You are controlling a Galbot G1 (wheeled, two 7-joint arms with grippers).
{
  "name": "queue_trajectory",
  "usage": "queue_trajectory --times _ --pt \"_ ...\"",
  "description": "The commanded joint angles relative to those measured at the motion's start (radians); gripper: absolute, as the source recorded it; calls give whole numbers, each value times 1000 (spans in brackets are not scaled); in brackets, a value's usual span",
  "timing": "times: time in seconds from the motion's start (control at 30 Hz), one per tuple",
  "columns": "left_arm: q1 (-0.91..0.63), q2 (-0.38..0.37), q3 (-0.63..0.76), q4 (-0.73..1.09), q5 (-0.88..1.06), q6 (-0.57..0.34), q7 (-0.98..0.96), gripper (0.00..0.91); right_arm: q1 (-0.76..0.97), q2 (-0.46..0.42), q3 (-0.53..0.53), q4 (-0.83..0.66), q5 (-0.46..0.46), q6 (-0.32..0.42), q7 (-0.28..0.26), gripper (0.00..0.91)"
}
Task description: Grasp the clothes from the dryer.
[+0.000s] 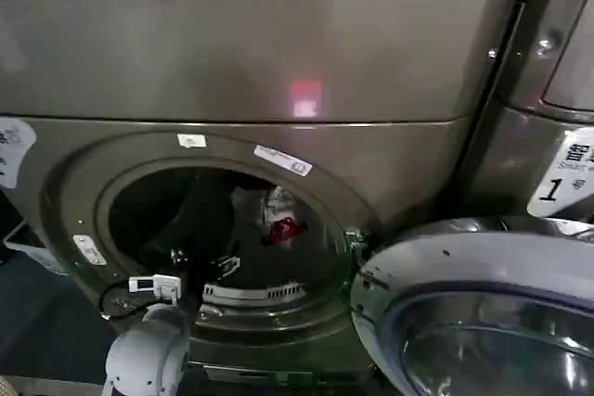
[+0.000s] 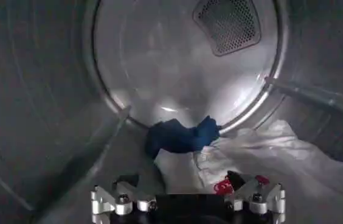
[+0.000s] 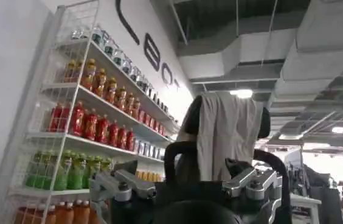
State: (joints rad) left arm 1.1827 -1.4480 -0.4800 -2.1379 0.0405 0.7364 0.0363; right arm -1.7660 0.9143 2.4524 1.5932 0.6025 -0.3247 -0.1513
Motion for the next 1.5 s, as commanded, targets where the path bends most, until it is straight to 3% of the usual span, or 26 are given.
queue_trajectory --times 0.03,0.47,0.57,0.77,0.93,1.1,1.27,1.5 --pt "-82 -21 35 100 40 23 -1 907 1 -2 -2 4 0 4 0 907" --pt "-452 -77 68 552 134 -59 42 907 6 -3 -13 10 -1 4 -1 907" --pt "-501 -84 70 629 287 -66 167 907 4 -8 -12 11 -1 4 -1 907" --pt "-598 -48 87 734 855 -318 697 907 13 4 -30 30 -2 6 -2 907" --pt "-671 -58 67 753 1005 -457 1015 907 16 5 -38 31 -4 8 -2 907" --pt "-742 -74 50 799 1144 -758 1162 907 6 -1 -32 29 -3 9 -4 907" --pt "-796 -74 67 879 1212 -840 1258 907 4 2 -31 27 -3 11 -8 907" --pt "-849 -75 94 939 1253 -888 1306 907 15 2 -43 36 -4 9 -11 907"
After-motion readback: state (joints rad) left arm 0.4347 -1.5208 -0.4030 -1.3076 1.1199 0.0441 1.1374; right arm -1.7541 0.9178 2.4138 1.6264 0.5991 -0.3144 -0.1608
